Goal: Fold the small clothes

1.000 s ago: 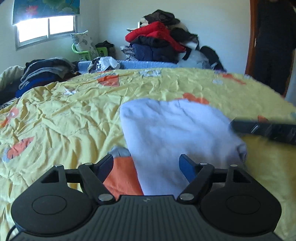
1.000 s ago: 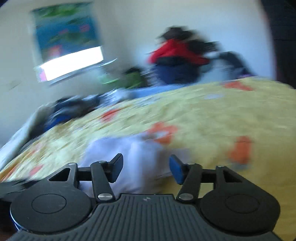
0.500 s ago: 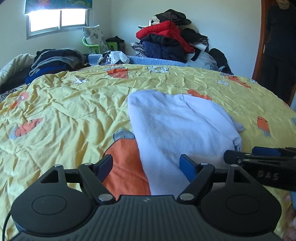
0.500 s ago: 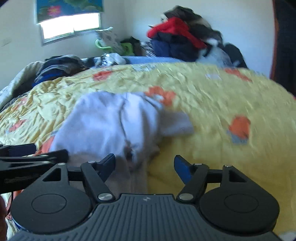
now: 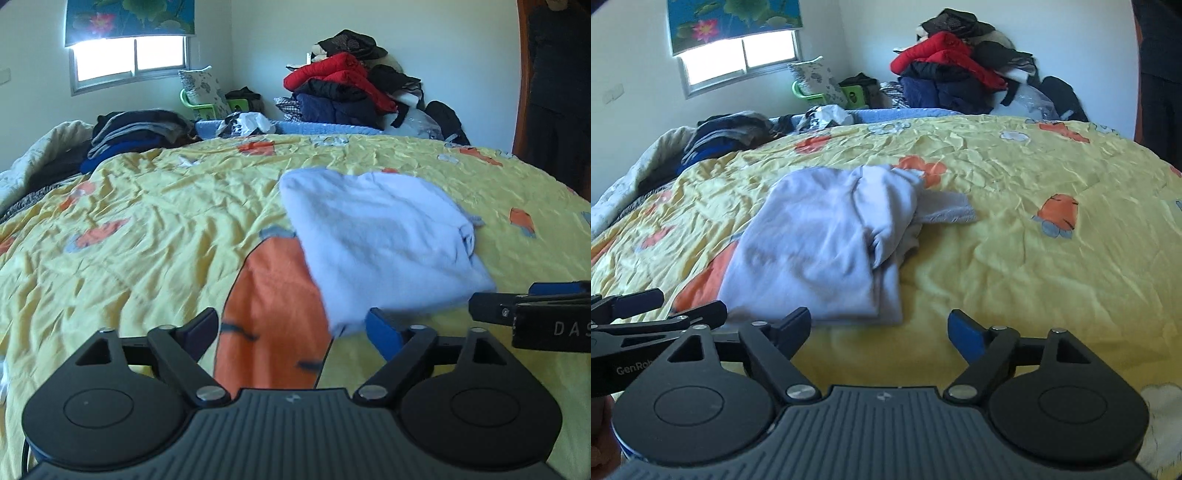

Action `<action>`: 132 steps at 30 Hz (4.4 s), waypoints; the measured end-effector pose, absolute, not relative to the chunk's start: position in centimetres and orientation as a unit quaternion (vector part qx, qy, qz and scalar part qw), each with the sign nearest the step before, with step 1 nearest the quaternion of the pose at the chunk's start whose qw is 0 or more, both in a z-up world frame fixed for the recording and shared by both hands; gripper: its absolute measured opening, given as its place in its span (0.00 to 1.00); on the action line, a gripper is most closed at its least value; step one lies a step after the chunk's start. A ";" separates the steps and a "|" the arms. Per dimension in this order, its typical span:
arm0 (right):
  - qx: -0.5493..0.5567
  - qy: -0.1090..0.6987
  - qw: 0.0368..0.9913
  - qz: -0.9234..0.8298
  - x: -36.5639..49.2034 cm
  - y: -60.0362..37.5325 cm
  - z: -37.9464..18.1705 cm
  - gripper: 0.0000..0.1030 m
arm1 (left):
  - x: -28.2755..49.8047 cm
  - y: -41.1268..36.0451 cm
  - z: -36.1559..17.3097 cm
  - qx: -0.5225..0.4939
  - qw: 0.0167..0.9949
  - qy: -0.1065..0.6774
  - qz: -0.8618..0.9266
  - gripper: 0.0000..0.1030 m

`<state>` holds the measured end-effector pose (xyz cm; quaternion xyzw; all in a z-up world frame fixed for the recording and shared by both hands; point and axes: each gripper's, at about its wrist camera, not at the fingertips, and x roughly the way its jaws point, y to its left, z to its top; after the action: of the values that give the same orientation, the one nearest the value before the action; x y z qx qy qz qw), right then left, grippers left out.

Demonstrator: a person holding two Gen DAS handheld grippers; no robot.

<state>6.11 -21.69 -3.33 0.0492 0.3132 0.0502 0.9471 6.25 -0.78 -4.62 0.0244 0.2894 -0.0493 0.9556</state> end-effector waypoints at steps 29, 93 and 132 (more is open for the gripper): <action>-0.009 0.325 0.945 0.030 2.1 -20.1 -5.4 1.00 | 4.4 1.5 -6.4 0.013 0.945 0.326 -0.026 1.00; -0.017 0.326 0.945 0.021 2.2 -19.8 -5.6 1.00 | 4.0 1.9 -6.5 0.002 0.945 0.326 -0.009 1.00; -0.017 0.326 0.945 0.021 2.2 -19.8 -5.6 1.00 | 4.0 1.9 -6.5 0.002 0.945 0.326 -0.009 1.00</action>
<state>2.17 -19.80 -5.63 -0.0174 0.3262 0.0208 0.9449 3.97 1.93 -6.53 0.0019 0.3258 -0.0092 0.9454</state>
